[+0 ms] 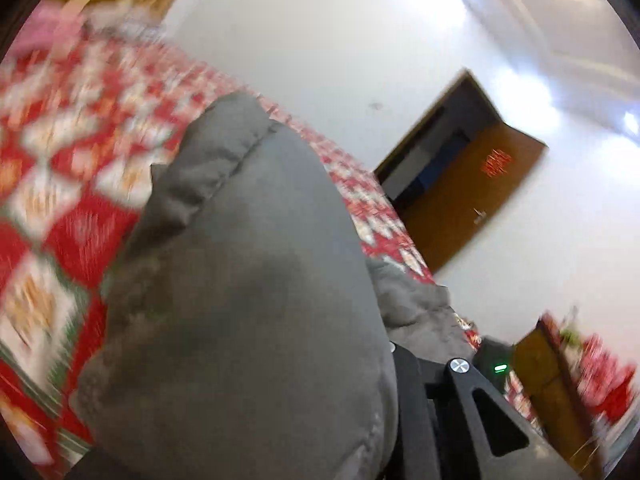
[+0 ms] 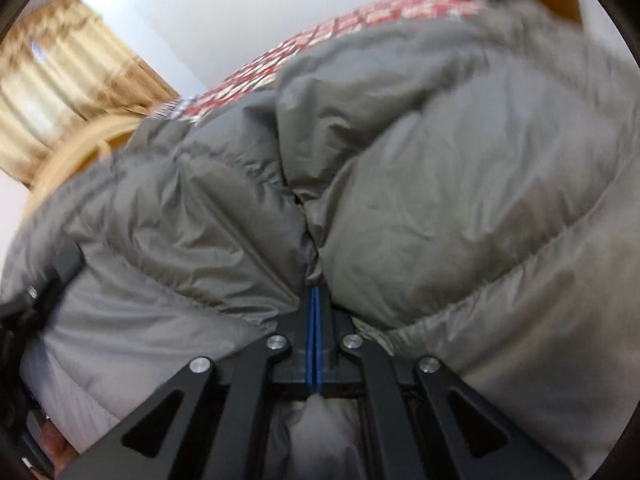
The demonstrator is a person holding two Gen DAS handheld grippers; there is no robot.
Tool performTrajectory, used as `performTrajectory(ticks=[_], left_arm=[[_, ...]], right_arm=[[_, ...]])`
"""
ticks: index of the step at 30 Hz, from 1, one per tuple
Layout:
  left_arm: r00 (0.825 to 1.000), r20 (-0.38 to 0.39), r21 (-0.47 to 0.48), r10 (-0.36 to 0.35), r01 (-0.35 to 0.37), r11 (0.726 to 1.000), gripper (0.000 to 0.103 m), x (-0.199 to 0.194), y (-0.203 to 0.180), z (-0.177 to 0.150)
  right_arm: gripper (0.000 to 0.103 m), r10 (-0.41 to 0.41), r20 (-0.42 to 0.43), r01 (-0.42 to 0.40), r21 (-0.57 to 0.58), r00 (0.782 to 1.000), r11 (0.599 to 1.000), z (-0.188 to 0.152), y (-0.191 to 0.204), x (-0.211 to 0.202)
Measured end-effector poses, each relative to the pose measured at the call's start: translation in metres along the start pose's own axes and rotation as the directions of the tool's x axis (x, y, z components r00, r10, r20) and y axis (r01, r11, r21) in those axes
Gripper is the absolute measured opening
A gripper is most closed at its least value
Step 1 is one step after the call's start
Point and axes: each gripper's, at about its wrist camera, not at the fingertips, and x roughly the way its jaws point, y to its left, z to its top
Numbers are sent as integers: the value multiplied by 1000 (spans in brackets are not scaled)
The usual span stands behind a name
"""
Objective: Fold large clothes
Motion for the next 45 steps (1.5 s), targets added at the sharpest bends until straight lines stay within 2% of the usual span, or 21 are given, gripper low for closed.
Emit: performTrajectory(ticks=[3, 6, 7, 9, 12, 16, 20, 24, 25, 26, 28, 30, 32, 34, 36, 39, 40, 41, 42, 43, 45], left_arm=[[1000, -6, 173, 24, -23, 985, 16, -12, -34, 8], [995, -10, 416, 101, -88, 905, 16, -10, -76, -5], [992, -5, 494, 129, -110, 862, 16, -8, -90, -13], [991, -1, 569, 131, -107, 815, 16, -6, -109, -23], [992, -5, 648, 125, -92, 756, 16, 3, -135, -34], [991, -39, 744, 128, -57, 666, 16, 33, -163, -61], [986, -93, 792, 135, -9, 610, 16, 64, -182, -95], [977, -87, 888, 194, -12, 460, 16, 92, -196, -145], [976, -75, 907, 206, -19, 420, 16, 97, -199, -157], [975, -68, 920, 212, -20, 390, 16, 100, -200, -165], [975, -57, 942, 215, -19, 336, 16, 106, -201, -179], [976, -53, 946, 212, -19, 323, 16, 109, -201, -187], [977, -62, 943, 202, -9, 332, 16, 112, -199, -190], [979, -69, 945, 191, 3, 326, 16, 111, -197, -190], [981, -66, 953, 182, 8, 301, 16, 107, -193, -192], [982, -61, 959, 178, 8, 285, 16, 101, -188, -193], [983, -63, 958, 175, 11, 287, 17, 99, -185, -192], [983, -67, 957, 171, 14, 291, 19, 98, -185, -190], [983, -70, 956, 170, 17, 294, 22, 95, -184, -188], [983, -75, 953, 165, 22, 301, 27, 91, -184, -186], [983, -131, 937, 127, 81, 341, 34, 73, -176, -177]], right_arm=[[1, 136, -46, -133, 68, 990, 989, -21, 19, 11], [1, 220, -113, -213, 72, 969, 974, -26, 34, 22], [1, 230, -131, -224, 62, 964, 973, -24, 35, 22], [1, 262, -156, -255, 62, 952, 965, -18, 28, 13], [11, 322, -136, -314, 75, 937, 946, -12, 3, -25], [13, 255, -30, -254, 35, 966, 967, -6, -50, -98], [18, 101, 71, -105, 51, 992, 993, -3, -107, -152], [21, 17, 112, -29, 104, 994, 994, 1, -149, -180], [32, 2, 118, -16, 117, 993, 993, 1, -153, -183], [54, -20, 134, 0, 143, 991, 990, 3, -162, -190], [78, -3, 188, -31, 178, 982, 984, 5, -173, -203], [82, 85, 242, -130, 175, 967, 976, 12, -175, -213], [85, 124, 242, -161, 141, 962, 977, 25, -160, -210], [87, 102, 185, -113, 46, 977, 993, 46, -146, -198], [87, 42, 125, -35, -59, 991, 998, 65, -124, -178], [85, 30, 54, -21, -164, 998, 986, 71, -102, -156], [73, 19, 35, -11, -210, 999, 978, 71, -93, -151], [42, -11, 18, 15, -259, 1000, 966, 71, -86, -144], [29, -53, 8, 53, -299, 999, 953, 71, -82, -136], [20, -76, 0, 72, -309, 997, 948, 70, -84, -132], [16, -73, -11, 67, -264, 997, 962, 66, -97, -132]])
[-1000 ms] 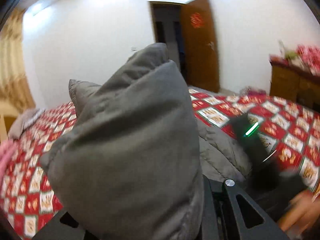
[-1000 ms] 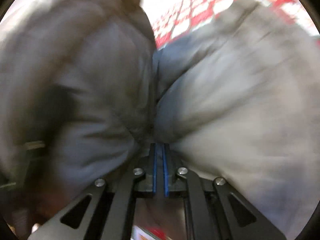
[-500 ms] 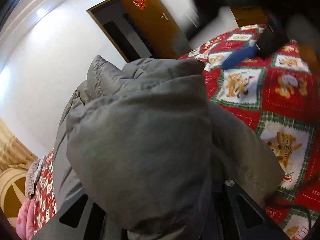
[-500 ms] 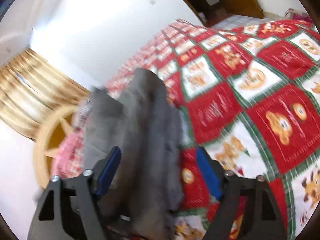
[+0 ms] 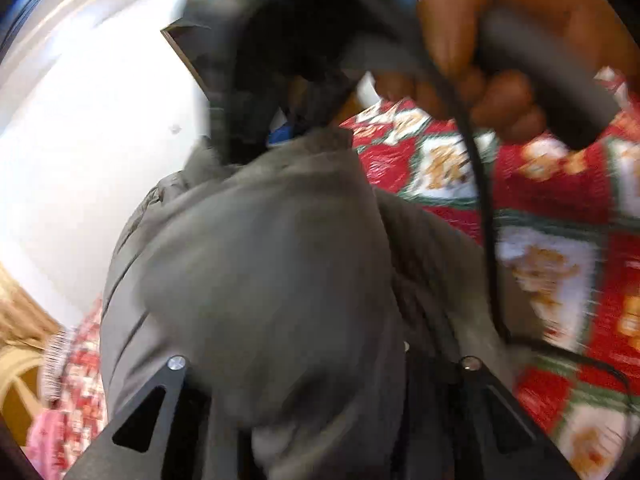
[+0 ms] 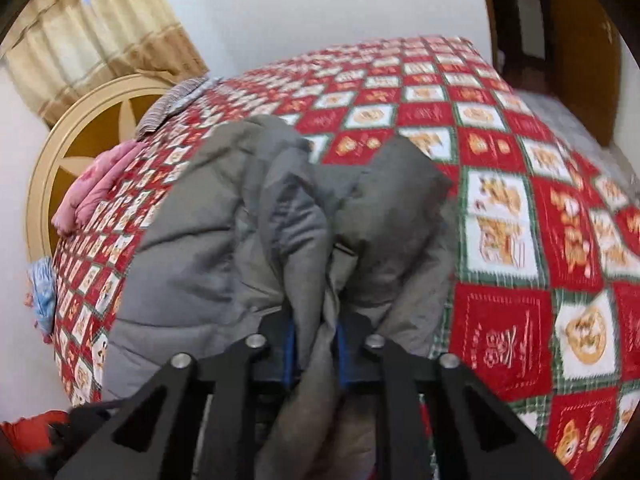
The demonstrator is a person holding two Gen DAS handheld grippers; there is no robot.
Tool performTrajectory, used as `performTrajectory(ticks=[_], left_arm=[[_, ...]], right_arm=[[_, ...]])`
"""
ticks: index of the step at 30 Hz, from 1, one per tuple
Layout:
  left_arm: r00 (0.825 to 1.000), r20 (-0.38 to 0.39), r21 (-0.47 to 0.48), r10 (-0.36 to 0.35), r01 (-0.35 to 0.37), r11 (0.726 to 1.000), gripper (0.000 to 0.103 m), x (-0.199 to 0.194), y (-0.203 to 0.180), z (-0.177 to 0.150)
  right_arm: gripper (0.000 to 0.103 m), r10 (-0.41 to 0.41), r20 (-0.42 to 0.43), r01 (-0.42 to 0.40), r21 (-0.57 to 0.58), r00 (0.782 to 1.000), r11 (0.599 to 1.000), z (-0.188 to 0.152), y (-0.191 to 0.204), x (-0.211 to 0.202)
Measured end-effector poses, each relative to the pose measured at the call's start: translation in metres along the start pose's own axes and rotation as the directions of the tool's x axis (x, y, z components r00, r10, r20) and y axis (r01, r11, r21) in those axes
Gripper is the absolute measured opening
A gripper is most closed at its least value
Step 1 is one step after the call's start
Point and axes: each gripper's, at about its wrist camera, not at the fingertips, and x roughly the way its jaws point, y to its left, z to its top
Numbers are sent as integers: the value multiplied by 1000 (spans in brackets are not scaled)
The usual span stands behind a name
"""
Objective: Fold large clothes
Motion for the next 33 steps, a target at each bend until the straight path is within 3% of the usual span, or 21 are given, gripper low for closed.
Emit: performTrajectory(ticks=[4, 7, 9, 11, 13, 16, 18, 19, 22, 23, 28, 33], left_arm=[[993, 60, -58, -104, 108, 992, 56, -51, 22, -23], [950, 159, -198, -267, 296, 934, 59, -99, 59, -44], [926, 233, -328, -296, 361, 873, 71, -121, 99, -57], [946, 240, -475, -216, 309, 824, 81, -116, 145, -58], [970, 190, -598, -150, 236, 766, 81, -97, 180, -56], [974, 131, -777, -185, 217, 592, 81, -42, 227, -46], [969, 99, -831, -225, 205, 517, 81, -6, 238, -35], [972, 65, -831, -225, 177, 528, 81, 12, 237, -26], [981, -35, -782, -193, 93, 616, 81, 43, 213, -3], [977, -67, -773, -204, 78, 629, 81, 55, 210, -7], [980, -114, -753, -162, 21, 658, 83, 62, 187, -18], [986, -137, -705, -99, -27, 708, 89, 82, 167, -26]], right_arm=[[16, 54, 41, -57, 65, 998, 996, -15, -25, -4], [16, 46, 73, -51, 68, 996, 996, -12, -24, -6], [17, 64, 88, -72, 93, 994, 993, -15, -28, -7], [17, 101, 111, -116, 143, 989, 983, -21, -35, -7], [18, 139, 128, -162, 191, 982, 968, -29, -38, -7], [20, 178, 137, -212, 298, 975, 931, -44, -48, -1], [23, 208, 134, -244, 379, 969, 893, -54, -55, 6], [23, 217, 133, -253, 405, 967, 879, -57, -58, 9], [23, 196, 137, -236, 421, 971, 876, -64, -57, 14], [22, 184, 133, -224, 420, 974, 880, -64, -55, 15], [21, 165, 115, -199, 417, 979, 887, -64, -52, 21], [20, 161, 123, -198, 411, 979, 890, -70, -56, 21]])
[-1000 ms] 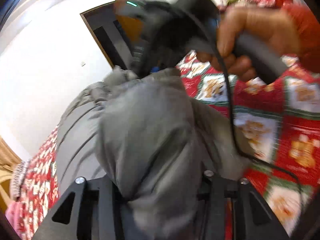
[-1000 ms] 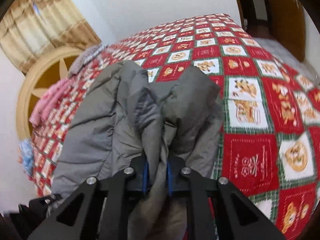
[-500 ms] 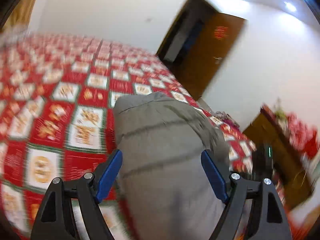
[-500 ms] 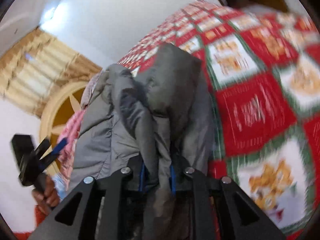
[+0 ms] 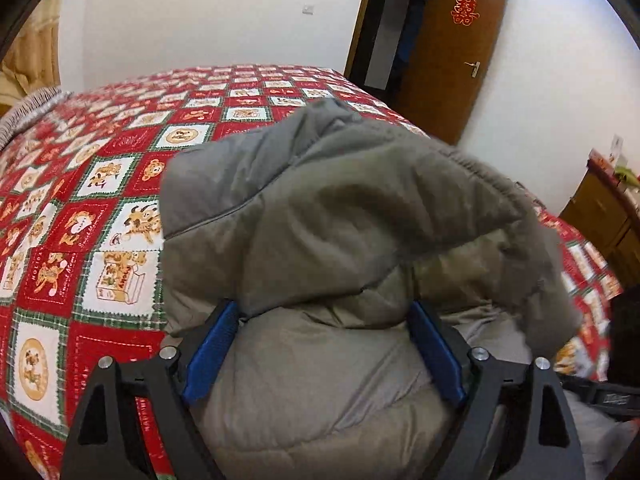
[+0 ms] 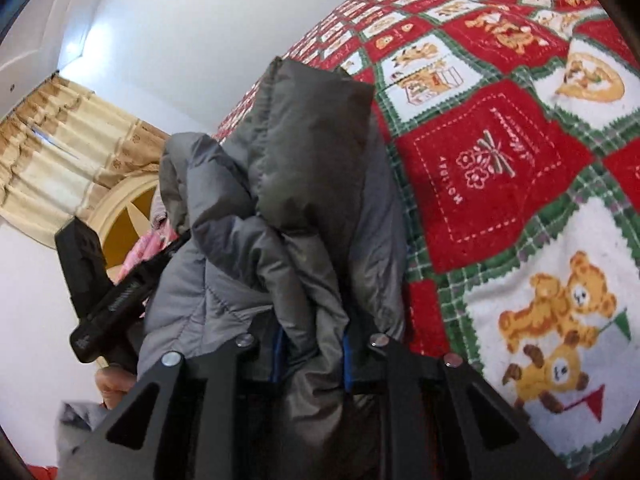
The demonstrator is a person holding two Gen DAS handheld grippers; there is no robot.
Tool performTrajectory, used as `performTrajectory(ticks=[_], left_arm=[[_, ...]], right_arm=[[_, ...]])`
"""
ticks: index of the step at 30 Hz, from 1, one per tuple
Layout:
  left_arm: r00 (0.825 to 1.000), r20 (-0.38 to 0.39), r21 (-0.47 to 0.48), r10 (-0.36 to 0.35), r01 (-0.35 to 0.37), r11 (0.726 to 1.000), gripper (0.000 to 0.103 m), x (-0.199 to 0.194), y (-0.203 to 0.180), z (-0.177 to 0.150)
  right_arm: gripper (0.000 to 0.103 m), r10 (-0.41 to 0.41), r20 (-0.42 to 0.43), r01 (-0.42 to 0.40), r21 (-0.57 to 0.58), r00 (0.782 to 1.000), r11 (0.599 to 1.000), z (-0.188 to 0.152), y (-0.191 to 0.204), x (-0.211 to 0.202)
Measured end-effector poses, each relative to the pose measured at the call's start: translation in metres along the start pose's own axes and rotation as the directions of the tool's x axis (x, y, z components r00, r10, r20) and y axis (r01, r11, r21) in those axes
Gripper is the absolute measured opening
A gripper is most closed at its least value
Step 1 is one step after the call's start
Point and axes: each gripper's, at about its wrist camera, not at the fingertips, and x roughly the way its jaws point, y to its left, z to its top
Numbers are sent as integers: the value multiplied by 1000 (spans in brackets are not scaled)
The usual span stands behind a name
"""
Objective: Fold large clothes
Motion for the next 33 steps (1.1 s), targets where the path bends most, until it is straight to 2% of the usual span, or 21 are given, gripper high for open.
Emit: performTrajectory(ticks=[3, 6, 8, 10, 13, 15, 16, 17, 18, 19, 22, 26, 29, 33], left_arm=[[998, -30, 44, 59, -57, 997, 93, 18, -7, -1], [998, -37, 35, 49, -48, 998, 93, 19, -3, -1], [999, -23, 23, 43, -42, 999, 93, 15, 0, -3], [998, -8, 29, 61, -60, 998, 93, 11, -2, -4], [995, -2, 59, 96, -95, 994, 93, 12, -8, -4], [994, 0, 70, 109, -109, 992, 93, 12, -9, -3], [993, 1, 73, 114, -114, 991, 93, 12, -10, -3], [993, 1, 75, 117, -117, 990, 93, 13, -10, -3], [993, 1, 75, 119, -118, 990, 94, 13, -10, -3], [993, 1, 74, 119, -119, 990, 94, 14, -9, -3], [992, -5, 69, 129, -128, 989, 94, 17, -8, -2], [983, -13, 81, 185, -183, 980, 96, 24, -12, -1], [974, -27, 76, 223, -221, 972, 99, 33, -11, 1], [981, -39, 56, 192, -190, 980, 100, 32, -4, 1]], right_arm=[[20, -9, -24, 9, -2, 1000, 1000, 4, -2, 0], [25, -69, -20, 67, -76, 997, 995, 12, 12, -13], [38, -159, 53, 166, -197, 986, 966, 15, 36, -37], [40, -210, 134, 240, -273, 968, 932, 20, 57, -57], [47, -226, 225, 295, -347, 948, 890, 36, 85, -68], [47, -198, 230, 282, -427, 953, 859, 45, 102, -56], [40, -178, 207, 258, -476, 962, 841, 48, 106, -45], [15, -176, 184, 247, -512, 967, 823, 50, 107, -31], [4, -219, 167, 275, -530, 961, 802, 53, 103, -10], [8, -240, 154, 285, -525, 958, 802, 54, 96, 3], [5, -281, 126, 307, -444, 951, 842, 55, 63, 35], [1, -268, 103, 287, -361, 958, 887, 55, 35, 54], [0, -273, 87, 287, -327, 958, 900, 57, 29, 62], [1, -293, 81, 302, -365, 953, 881, 54, 41, 46]])
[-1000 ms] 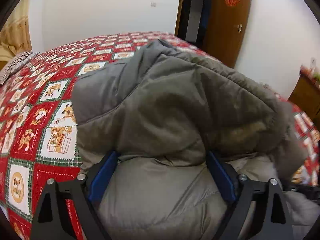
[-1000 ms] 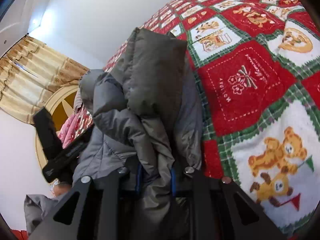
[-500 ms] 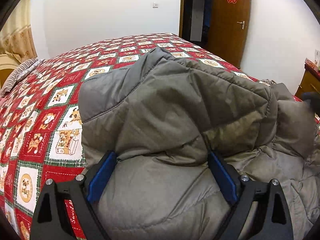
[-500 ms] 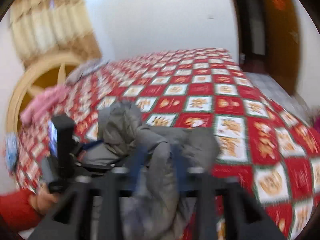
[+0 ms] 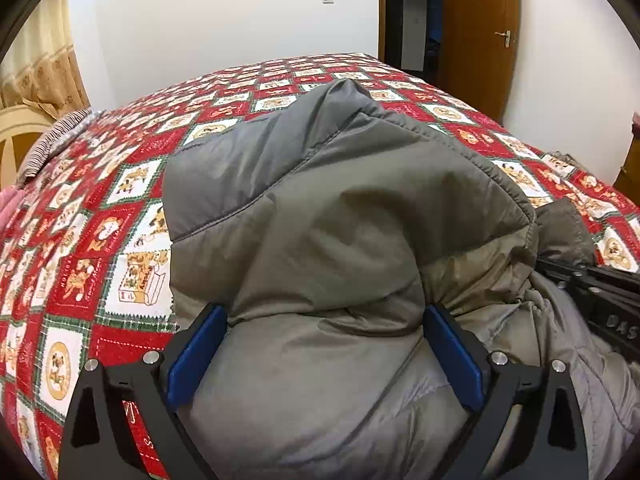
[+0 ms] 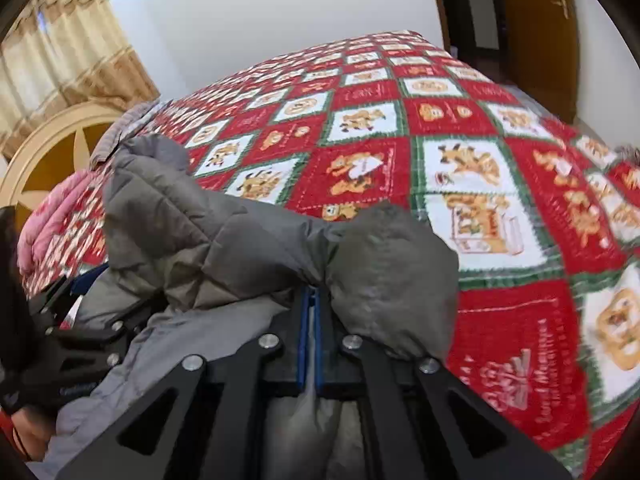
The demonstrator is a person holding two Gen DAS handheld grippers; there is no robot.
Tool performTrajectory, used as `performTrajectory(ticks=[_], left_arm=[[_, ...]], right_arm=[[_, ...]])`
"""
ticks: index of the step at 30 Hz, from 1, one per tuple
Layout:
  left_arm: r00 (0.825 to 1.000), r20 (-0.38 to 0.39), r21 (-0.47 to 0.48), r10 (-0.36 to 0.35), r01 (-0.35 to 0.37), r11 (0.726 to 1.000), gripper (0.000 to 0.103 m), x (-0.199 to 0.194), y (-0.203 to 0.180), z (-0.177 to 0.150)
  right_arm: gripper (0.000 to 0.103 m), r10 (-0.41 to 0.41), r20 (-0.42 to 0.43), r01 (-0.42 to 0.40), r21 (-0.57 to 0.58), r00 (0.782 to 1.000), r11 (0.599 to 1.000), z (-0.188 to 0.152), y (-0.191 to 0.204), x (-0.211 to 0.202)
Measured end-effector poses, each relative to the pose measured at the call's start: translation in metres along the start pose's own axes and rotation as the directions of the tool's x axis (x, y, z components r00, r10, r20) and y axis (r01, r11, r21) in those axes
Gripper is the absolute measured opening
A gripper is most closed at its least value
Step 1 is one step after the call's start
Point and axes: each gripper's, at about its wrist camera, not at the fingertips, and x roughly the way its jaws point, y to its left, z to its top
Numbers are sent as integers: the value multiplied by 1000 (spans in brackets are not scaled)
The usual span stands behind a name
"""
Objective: Fold large clothes
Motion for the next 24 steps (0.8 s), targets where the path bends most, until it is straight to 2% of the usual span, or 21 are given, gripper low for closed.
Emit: performTrajectory(ticks=[1, 2, 3, 6, 9, 11, 13, 17, 19, 22, 24], left_arm=[[1000, 2, -6, -11, 11, 1000, 100, -1, 2, -1], [1000, 3, -18, -26, 26, 999, 100, -2, 5, -2], [999, 1, -28, -35, 35, 999, 101, -3, 6, -2], [999, -5, -43, -49, 49, 998, 101, -2, 9, -2], [999, -4, -31, -34, 34, 999, 101, -3, 5, -1], [999, -6, -29, -32, 31, 999, 101, -4, 5, -1], [999, -15, -31, -39, 39, 999, 101, -4, 5, -1], [994, -58, -58, -92, 89, 994, 102, 0, 13, 2], [989, -79, -73, -128, 123, 990, 102, 0, 17, 4], [978, -117, -71, -175, 167, 983, 102, -12, 25, 6], [969, -88, -92, -232, 224, 970, 102, -34, 43, 5]], right_arm=[[3, -1, 10, 1, 16, 1000, 1000, -1, -1, -13], [12, 7, 24, -8, 42, 1000, 999, -3, -3, -26], [16, 27, 54, -31, 78, 998, 996, -8, -4, -50], [16, 68, 117, -73, 38, 991, 997, -25, 11, -110], [18, 128, 132, -127, -18, 983, 992, -43, 37, -147], [22, 198, 136, -196, -23, 971, 980, -62, 53, -163], [23, 237, 105, -238, -5, 966, 971, -80, 61, -159], [24, 118, 6, -118, 39, 993, 992, -128, 58, -124], [16, 107, -22, -105, 83, 994, 991, -147, 48, -103], [15, 136, -16, -131, 161, 991, 978, -151, 36, -103], [24, 125, -13, -122, 143, 992, 982, -141, 36, -121]])
